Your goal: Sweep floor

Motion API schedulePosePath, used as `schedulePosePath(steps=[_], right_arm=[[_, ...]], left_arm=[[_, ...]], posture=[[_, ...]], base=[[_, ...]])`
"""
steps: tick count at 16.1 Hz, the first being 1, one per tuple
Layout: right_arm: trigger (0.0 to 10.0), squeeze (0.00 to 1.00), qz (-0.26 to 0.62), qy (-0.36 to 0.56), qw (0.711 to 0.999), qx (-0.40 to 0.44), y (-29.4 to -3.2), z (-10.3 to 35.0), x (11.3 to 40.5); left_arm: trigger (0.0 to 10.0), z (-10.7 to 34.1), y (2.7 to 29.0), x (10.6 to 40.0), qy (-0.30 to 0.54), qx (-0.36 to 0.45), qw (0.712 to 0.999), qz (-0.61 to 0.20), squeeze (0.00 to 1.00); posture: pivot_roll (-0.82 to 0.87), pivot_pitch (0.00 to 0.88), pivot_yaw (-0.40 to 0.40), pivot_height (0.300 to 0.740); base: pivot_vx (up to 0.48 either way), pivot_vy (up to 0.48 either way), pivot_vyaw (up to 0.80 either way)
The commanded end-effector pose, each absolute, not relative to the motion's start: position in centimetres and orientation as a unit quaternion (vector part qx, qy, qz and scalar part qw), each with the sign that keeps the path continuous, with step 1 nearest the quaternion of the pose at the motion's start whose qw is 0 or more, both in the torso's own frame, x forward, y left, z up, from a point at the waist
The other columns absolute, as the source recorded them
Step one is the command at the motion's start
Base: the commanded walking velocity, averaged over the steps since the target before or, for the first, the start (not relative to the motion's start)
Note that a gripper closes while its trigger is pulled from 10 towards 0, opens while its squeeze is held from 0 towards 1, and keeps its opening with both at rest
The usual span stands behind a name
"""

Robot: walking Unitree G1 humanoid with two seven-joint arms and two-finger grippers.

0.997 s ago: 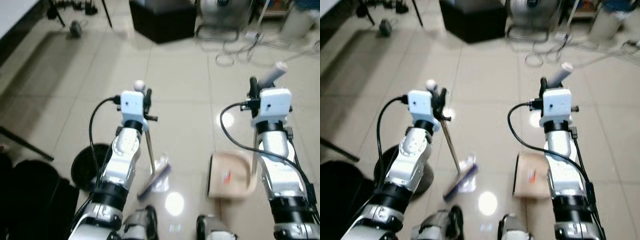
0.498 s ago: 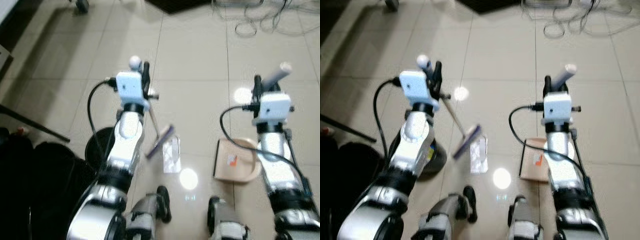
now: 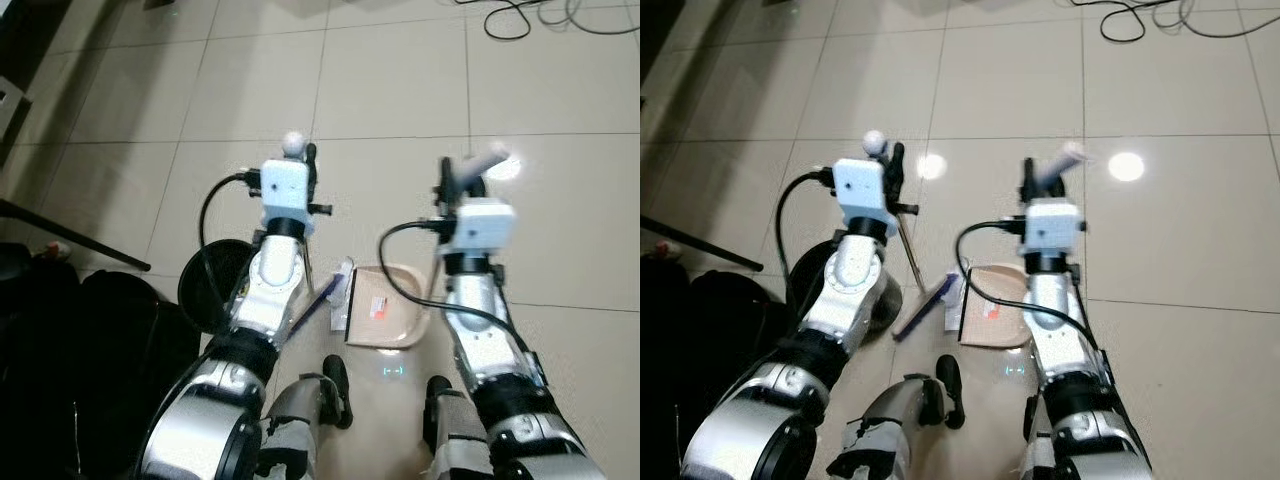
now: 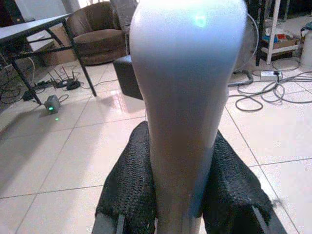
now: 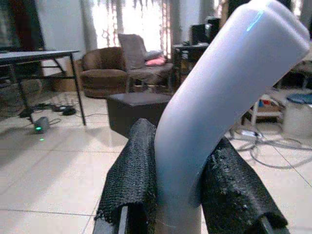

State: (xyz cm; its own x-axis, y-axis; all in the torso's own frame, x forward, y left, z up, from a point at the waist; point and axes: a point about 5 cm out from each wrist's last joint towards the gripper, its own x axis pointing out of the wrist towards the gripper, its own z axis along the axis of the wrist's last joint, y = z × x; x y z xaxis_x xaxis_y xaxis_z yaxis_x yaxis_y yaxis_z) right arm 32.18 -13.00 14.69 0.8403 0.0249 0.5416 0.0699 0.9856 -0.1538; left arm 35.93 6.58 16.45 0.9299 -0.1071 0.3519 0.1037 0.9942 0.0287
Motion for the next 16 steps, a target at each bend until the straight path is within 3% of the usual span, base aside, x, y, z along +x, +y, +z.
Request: schedulePosePath(steps=[1, 9, 16], right_arm=[[10.0, 0.0, 0.0, -0.283, 0.955, -0.091, -12.2, 14.1, 31.8], [10.0, 0.0, -0.005, -0.301, 0.939, -0.164, -14.1, 14.5, 31.4], [10.0, 0.0, 0.016, -0.276, 0.948, -0.16, -12.5, 13.4, 31.5]], left_arm=[[10.0, 16.4, 6.4, 35.9, -0.186, 0.003, 0.981, -0.046, 0.0], [10.0, 17.3, 6.1, 36.8, -0.187, -0.01, 0.982, -0.023, 0.0], [10.0, 16.2, 5.6, 36.7, -0.152, -0.044, 0.987, -0.007, 0.0]], posture=[[0.14, 0.402, 0.244, 0.74], [0.11, 0.404, 0.236, 0.74], [0.07, 0.411, 0.202, 0.74]], base=[[0.0, 0.0, 0.0], [0.0, 0.0, 0.0], [0.0, 0.0, 0.0]])
